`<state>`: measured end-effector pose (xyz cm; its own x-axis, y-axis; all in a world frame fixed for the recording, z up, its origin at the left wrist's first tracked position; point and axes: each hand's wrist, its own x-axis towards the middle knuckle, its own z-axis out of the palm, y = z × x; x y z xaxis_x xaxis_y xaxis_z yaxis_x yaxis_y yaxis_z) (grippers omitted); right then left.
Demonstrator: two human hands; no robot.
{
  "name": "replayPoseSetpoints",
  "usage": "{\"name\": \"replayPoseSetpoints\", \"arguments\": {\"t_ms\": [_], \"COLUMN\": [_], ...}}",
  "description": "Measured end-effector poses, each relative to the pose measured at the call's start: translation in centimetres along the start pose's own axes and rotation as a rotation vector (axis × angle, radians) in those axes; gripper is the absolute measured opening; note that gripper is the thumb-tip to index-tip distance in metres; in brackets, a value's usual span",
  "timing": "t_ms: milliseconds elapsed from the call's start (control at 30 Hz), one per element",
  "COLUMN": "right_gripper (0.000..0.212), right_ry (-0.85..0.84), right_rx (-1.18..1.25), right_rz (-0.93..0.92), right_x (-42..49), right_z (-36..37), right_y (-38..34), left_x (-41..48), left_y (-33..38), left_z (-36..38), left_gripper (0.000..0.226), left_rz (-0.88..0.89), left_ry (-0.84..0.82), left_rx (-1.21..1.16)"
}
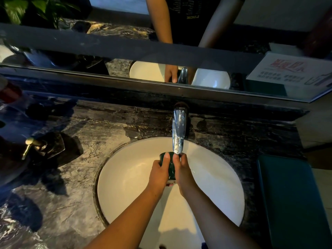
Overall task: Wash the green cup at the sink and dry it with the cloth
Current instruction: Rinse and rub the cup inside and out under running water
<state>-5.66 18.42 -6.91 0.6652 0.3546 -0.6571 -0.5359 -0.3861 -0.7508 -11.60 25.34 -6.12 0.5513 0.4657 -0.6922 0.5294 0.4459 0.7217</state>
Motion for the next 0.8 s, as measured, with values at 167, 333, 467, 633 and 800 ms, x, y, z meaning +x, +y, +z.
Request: {"name": "replayPoseSetpoints", "arguments": {"t_ms": [167,333,467,633,800], "right_gripper": [0.032,0.031,0.03,0.042,0.029], "right_ry": [-0.003,0.001,0.01,-0.031,-0.059], "right_rx": [0.129,0.077,-0.025,-0.116,0.146], "right_rz": [0.066,0.11,0.011,-0.017,0.135], "right_x": [0.1,0.2,0.2,0.5,0.8], "right_z": [-0.4,-0.2,0.0,0.0,-1.0], "right_y": [0.1,-0.2,-0.3,-0.7,-0.5], "left_x": [0.1,-0.4,-0.4,-0.6,-0.2], "left_y": [-0.3,-0.1,1.0,1.5,1.4], "left_z": [-0.9,-0.8,-0.2,0.0,-0.3], "left_gripper": [0.053,0.051,0.047,0.045,0.047], "left_rz": [-0.042,-0.02,-0.032,0.005,-0.157], "left_ry": [-0.105,-0.041,0.037,-0.015,-0.079], "left_rx": [-0.176,-0.053,-0.024,0.001,-0.21]}}
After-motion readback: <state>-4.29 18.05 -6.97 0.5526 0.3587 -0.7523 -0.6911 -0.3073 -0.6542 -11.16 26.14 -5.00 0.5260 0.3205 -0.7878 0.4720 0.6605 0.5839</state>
